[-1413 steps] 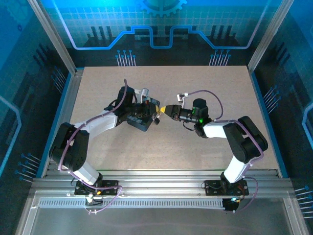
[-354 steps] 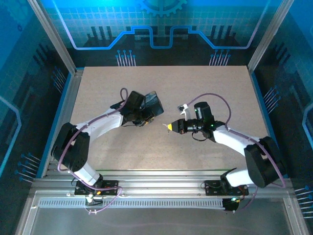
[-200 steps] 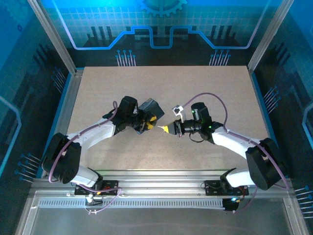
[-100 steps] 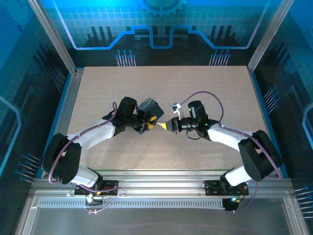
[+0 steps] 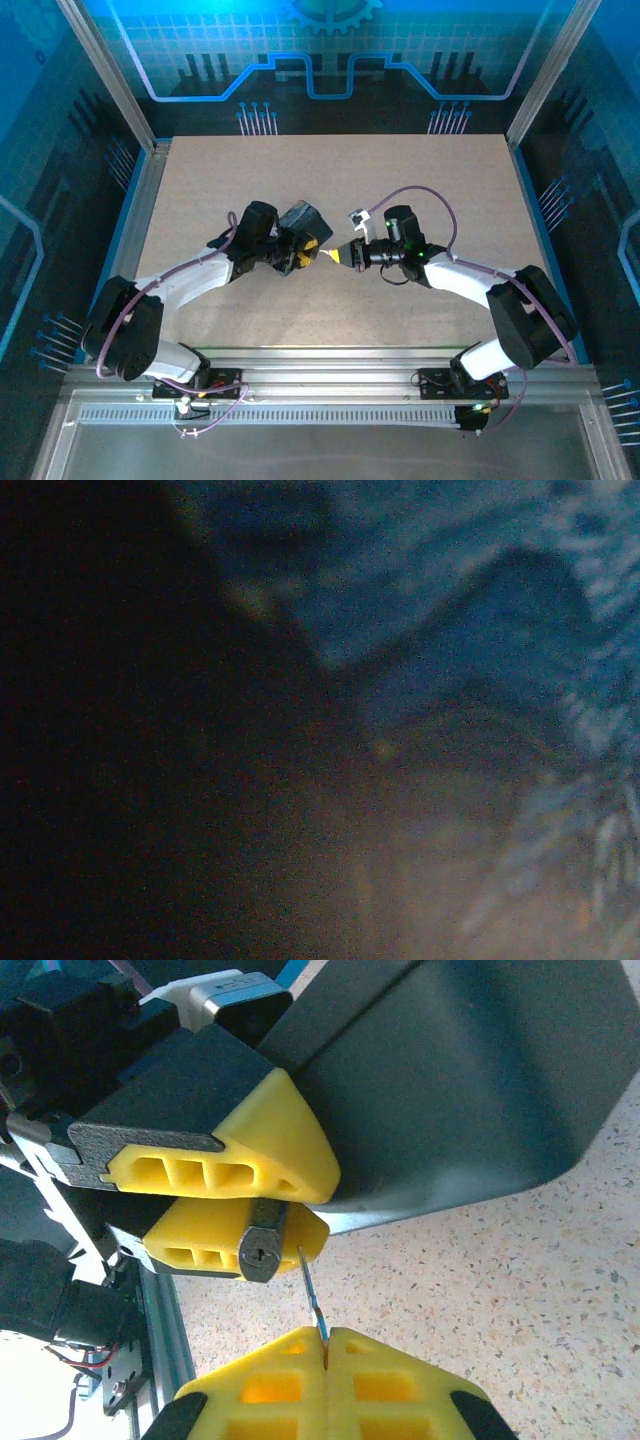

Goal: Unlock a padlock with a key

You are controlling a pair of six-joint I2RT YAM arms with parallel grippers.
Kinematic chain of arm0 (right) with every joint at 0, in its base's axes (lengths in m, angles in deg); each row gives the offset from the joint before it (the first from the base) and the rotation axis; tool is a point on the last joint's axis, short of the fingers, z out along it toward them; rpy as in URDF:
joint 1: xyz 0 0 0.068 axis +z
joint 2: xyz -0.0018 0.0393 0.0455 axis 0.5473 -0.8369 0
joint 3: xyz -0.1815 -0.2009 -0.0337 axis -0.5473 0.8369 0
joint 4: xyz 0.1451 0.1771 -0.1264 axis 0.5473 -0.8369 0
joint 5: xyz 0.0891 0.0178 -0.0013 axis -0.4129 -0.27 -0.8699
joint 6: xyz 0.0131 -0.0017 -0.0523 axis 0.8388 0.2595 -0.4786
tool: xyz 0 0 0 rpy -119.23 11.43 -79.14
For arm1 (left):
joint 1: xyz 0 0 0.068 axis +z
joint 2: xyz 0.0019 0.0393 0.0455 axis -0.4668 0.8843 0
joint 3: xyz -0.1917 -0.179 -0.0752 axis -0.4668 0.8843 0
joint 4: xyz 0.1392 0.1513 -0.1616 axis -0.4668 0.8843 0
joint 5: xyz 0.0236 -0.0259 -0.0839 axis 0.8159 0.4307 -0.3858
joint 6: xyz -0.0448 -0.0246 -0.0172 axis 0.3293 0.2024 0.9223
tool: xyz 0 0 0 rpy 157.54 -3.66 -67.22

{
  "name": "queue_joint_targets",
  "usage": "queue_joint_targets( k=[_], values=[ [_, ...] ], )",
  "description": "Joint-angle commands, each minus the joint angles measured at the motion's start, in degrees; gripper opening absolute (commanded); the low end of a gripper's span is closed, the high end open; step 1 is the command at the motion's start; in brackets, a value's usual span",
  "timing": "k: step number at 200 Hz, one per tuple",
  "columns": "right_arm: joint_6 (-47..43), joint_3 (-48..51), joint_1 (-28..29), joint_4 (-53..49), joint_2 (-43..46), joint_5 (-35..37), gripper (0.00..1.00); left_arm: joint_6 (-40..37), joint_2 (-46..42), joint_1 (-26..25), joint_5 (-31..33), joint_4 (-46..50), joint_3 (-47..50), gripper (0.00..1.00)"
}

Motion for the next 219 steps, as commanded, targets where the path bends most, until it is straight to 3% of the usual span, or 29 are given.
queue_joint_targets(
  k=[1, 90, 219],
  values=[
    [-0.1, -1.3, 0.9, -0.4, 0.6, 0.1, 0.00, 0.4, -3.0, 0.9, 1.7, 0.7, 0.7, 0.07],
    [1.7, -2.9, 4.8, 2.5, -1.1, 0.3, 0.00, 0.7, -3.8, 1.0, 2.2, 0.9, 1.3, 0.07],
    [4.5, -0.3, 3.4, 6.9, -2.0, 1.1, 0.00, 0.8, -5.1, 1.1, 3.4, 1.7, 1.8, 0.07]
  ],
)
